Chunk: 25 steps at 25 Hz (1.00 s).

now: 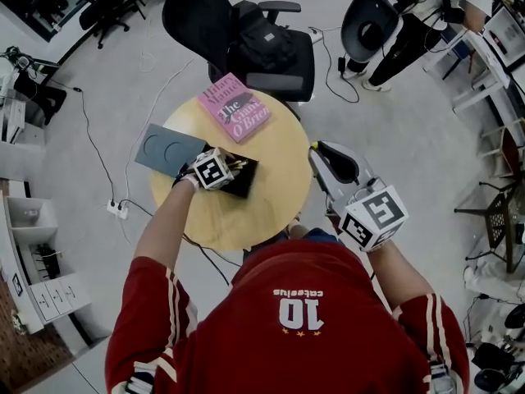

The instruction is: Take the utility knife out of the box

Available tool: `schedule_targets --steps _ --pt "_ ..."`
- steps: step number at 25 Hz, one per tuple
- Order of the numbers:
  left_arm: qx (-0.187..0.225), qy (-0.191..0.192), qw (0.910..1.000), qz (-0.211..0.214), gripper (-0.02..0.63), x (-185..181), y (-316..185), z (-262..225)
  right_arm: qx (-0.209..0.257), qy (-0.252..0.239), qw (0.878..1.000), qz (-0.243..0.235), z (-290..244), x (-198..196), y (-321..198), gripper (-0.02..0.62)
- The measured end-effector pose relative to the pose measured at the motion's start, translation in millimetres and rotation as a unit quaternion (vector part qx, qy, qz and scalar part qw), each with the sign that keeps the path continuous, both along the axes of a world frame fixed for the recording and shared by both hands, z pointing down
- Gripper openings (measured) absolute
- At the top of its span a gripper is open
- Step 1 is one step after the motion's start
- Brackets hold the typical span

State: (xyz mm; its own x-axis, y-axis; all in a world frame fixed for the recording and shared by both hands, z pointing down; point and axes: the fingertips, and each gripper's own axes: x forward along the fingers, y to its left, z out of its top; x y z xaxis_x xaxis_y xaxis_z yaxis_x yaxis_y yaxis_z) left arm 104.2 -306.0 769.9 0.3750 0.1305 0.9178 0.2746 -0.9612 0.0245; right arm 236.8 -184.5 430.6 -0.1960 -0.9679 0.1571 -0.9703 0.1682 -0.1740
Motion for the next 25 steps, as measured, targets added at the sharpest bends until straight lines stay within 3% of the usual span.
schedule_targets --steps 7,14,19,25 --pt "-0.016 0.082 0.9955 -0.043 0.132 10.4 8.2 -46.1 0.017 -0.005 1.0 -0.016 -18.2 -6.4 -3.7 0.051" --pt "0.005 0.194 0.9754 -0.105 0.13 11.2 4.9 -112.6 0.034 -0.004 0.999 -0.04 -40.1 -15.6 -11.7 0.051" --pt "0.024 0.289 0.9454 -0.149 0.13 4.6 6.0 -182.8 0.047 -0.007 0.997 -0.062 -58.3 -30.2 -21.2 0.051" --pt "0.049 0.403 0.8899 -0.208 0.13 -19.0 17.9 -275.2 0.068 -0.009 0.993 -0.093 -79.9 -56.1 -29.8 0.051"
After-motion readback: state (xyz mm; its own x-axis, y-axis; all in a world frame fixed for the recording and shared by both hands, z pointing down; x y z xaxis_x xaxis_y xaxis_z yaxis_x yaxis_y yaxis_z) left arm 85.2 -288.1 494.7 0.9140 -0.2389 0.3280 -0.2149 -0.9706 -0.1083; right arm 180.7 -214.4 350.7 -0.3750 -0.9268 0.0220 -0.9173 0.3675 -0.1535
